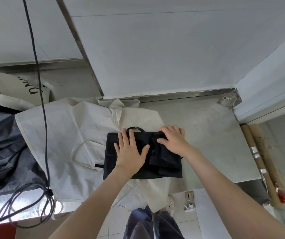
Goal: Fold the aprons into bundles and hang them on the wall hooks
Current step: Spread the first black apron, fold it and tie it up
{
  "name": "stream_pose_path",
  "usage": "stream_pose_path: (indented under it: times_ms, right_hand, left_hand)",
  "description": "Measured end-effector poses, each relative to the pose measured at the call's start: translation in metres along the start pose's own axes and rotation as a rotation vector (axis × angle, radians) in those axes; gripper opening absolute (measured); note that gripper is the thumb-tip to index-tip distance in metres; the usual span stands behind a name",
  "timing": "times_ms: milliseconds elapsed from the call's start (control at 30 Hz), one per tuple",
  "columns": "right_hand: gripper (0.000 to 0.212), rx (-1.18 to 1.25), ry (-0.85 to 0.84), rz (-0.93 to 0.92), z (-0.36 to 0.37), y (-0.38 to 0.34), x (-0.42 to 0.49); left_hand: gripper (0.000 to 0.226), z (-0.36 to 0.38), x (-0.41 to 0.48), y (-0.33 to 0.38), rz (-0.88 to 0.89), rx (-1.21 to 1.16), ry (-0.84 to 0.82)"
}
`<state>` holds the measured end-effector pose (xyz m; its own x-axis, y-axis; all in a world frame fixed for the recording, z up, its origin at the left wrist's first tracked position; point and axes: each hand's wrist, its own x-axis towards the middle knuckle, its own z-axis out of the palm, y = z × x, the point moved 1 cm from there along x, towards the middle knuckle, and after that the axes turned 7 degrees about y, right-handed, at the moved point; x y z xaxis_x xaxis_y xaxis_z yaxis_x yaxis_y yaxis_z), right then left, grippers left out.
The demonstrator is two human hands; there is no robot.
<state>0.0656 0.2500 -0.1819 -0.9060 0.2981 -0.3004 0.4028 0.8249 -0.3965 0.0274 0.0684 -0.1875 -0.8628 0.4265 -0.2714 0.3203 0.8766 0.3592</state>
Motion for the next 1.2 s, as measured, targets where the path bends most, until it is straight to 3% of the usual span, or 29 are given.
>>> stream_pose_path:
  times_ms: [67,167,233,333,500,600,733,867,933,1033,1067,1100,1167,1200]
  right_hand:
    - [0.037,-0.078,0.063,-0.023,0.009,-0.004,-0.005]
    - [0.055,-0.074,0.199,0.055,0.015,-0.007,-0.012]
    - [0.066,-0.072,0.334,0.122,0.013,-0.007,-0.02]
    - [0.059,-0.08,0.548,0.137,0.013,0.0,-0.039]
    - [0.039,0.304,0.249,0.444,0.019,0.011,-0.053]
    - [0.04,0.304,0.269,0.45,0.014,0.011,-0.05]
    - [0.039,0.354,0.165,0.514,0.011,0.009,-0.045]
    - [0.013,0.601,0.022,0.536,0.002,0.0,-0.05]
    - [0.014,0.657,0.003,0.52,-0.005,-0.005,-0.053]
    - [0.013,0.772,0.057,0.463,-0.019,-0.015,-0.054]
    - [0.008,0.838,0.08,0.452,-0.023,-0.017,-0.055]
    - [0.002,0.92,0.089,0.429,-0.028,-0.019,-0.057]
    - [0.012,1.138,0.042,0.368,-0.031,-0.021,-0.06]
    - [0.017,1.236,-0.014,0.347,-0.03,-0.021,-0.061]
  left_hand:
    - [0.08,0.0,-0.004,0.009,0.121,0.094,0.131]
    - [0.078,0.015,-0.009,0.015,0.388,0.248,0.096]
    - [0.087,0.025,-0.013,0.014,0.395,0.339,-0.014]
    - [0.085,0.031,-0.011,0.008,0.32,0.39,-0.085]
    - [0.084,0.028,-0.014,0.009,0.244,0.264,-0.003]
    - [0.092,0.023,-0.019,0.016,0.274,0.26,0.12]
    - [0.077,0.027,-0.023,0.027,0.404,0.297,0.198]
    - [0.065,0.02,-0.025,0.041,0.383,0.224,0.126]
    - [0.05,0.019,-0.026,0.044,0.333,0.24,0.075]
    - [0.03,0.005,-0.025,0.056,0.318,0.046,0.222]
    - [0.036,0.002,-0.022,0.059,0.353,-0.04,0.267]
    - [0.041,0.002,-0.019,0.062,0.344,-0.192,0.161]
    - [0.042,0.0,-0.013,0.064,0.2,-0.538,-0.076]
    - [0.052,-0.007,-0.013,0.063,0.014,-0.746,-0.258]
